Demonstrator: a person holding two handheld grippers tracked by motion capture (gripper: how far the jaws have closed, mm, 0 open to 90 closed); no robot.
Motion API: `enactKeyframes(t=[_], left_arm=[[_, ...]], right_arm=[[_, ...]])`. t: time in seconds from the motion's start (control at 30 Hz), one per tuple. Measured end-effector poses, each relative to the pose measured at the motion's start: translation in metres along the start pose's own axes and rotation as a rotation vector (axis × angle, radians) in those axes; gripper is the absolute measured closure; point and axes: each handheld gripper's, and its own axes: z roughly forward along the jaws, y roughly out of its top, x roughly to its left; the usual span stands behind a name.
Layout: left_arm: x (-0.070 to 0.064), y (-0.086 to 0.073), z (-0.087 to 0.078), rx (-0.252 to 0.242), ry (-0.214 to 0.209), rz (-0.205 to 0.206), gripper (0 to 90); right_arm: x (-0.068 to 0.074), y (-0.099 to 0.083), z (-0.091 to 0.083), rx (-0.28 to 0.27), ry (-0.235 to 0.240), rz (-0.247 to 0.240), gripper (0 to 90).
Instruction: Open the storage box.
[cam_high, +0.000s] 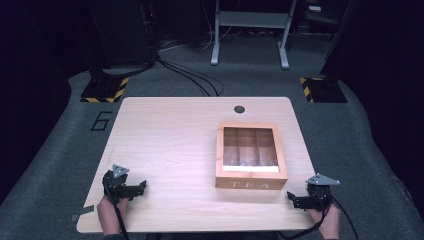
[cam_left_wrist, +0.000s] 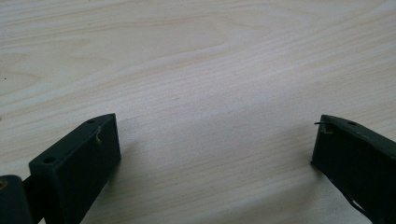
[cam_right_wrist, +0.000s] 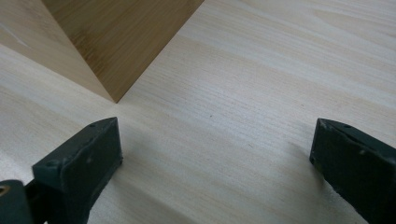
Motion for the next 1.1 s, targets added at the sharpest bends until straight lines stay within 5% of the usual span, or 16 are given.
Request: enactKeyframes(t=[0.6,1.1], left_arm=[[0.000,0.000,0.000,0.000,0.001,0.000,0.9],[0.000,0.000,0.000,-0.001,0.001,0.000,0.9]], right_arm=[[-0.001,0.001,-0.001,0.000,0.000,-0.003,3.5],[0.006,0.011,-0.015,-0.036,0.049,0.014,4.8]])
